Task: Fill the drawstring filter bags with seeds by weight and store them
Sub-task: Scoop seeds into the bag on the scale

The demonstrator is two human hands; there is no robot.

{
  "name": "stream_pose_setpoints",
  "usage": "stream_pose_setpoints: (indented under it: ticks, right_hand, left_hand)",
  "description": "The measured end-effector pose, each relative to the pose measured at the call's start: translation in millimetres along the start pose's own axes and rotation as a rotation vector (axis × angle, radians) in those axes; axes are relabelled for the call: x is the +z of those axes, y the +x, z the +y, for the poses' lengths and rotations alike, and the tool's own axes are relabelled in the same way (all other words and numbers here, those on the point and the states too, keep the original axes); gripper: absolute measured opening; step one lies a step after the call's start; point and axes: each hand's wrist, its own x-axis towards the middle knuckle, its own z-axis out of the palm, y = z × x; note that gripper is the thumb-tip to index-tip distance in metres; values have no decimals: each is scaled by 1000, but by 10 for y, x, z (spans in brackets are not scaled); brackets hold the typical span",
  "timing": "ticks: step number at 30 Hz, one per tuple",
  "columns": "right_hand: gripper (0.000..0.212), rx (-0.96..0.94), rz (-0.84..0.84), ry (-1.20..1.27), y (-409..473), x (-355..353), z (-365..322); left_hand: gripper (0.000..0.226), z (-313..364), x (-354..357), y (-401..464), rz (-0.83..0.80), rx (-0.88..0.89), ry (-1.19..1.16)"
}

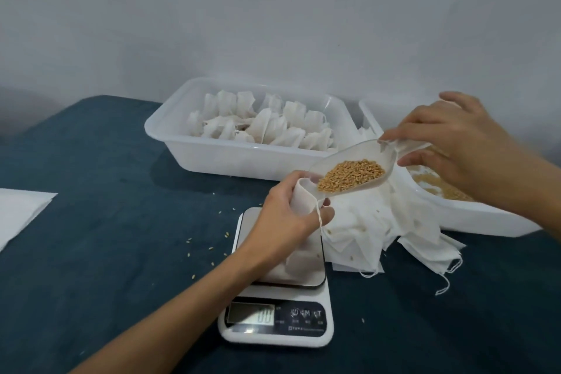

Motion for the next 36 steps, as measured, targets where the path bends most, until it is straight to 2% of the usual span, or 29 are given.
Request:
stream_pose_setpoints:
  ticks: [15, 36]
  right_hand:
    - [33, -37, 59, -47, 37, 3, -84]
    - [31, -54, 115, -105, 40, -69, -262]
  left_hand:
    - [47, -84, -2, 37, 9, -7, 55]
    - [45, -68, -45, 35, 39, 42, 58]
